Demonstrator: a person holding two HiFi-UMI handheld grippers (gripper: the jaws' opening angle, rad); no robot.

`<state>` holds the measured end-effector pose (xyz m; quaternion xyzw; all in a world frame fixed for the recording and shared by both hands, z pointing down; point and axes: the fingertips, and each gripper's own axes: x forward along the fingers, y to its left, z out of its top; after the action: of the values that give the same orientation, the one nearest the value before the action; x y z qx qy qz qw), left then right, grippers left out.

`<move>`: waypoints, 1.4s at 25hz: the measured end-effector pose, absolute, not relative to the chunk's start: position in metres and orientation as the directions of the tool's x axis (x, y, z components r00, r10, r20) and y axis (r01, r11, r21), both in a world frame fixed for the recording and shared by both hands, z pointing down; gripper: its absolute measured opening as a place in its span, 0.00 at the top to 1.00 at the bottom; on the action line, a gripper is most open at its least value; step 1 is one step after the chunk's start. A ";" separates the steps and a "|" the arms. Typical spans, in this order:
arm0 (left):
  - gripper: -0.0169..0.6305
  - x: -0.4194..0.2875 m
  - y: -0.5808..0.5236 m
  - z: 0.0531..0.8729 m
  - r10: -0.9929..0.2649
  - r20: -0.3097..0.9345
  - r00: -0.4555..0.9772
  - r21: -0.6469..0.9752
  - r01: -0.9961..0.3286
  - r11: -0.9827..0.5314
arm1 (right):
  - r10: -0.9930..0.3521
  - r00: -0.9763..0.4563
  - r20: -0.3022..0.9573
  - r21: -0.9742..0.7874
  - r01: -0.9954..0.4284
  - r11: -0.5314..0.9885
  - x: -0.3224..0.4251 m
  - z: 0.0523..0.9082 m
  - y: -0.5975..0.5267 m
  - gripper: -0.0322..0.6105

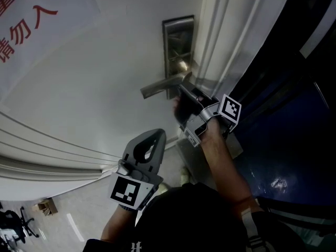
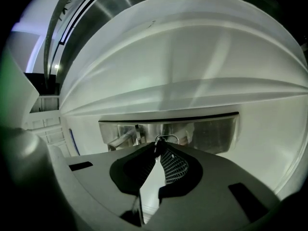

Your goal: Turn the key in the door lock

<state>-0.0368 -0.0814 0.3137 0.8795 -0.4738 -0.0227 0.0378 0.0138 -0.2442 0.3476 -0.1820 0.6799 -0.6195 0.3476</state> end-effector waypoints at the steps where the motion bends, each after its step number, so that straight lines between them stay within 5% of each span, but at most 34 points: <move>1: 0.96 -0.036 -0.082 0.314 -0.834 -0.005 0.552 0.088 -0.831 -0.550 | -0.675 -0.695 -0.249 -0.968 0.188 0.163 0.014 0.348 -0.244 0.91; 11: 0.96 -0.031 -0.090 0.320 -0.827 0.007 0.562 0.121 -0.821 -0.557 | -0.682 -0.672 -0.290 -0.957 0.217 0.194 0.028 0.348 -0.227 0.91; 20: 0.96 -0.026 -0.105 0.323 -0.830 0.033 0.557 0.142 -0.824 -0.548 | -0.590 -0.767 -0.253 -0.914 -0.010 0.405 0.022 0.342 -0.184 0.92; 27: 0.96 -0.027 -0.115 0.318 -0.851 0.013 0.525 0.124 -0.845 -0.520 | -0.609 -0.791 -0.058 -0.442 -0.527 0.726 0.010 0.328 -0.163 0.92; 35: 0.96 -0.030 -0.120 0.313 -0.869 0.002 0.495 0.123 -0.862 -0.491 | -0.632 -0.774 -0.039 -0.133 -0.623 0.771 0.001 0.317 -0.153 0.93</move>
<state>-0.0297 -0.1199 0.3134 0.8630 -0.5014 -0.0300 0.0537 0.0008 -0.1530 0.3171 -0.3335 0.9402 -0.0563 0.0406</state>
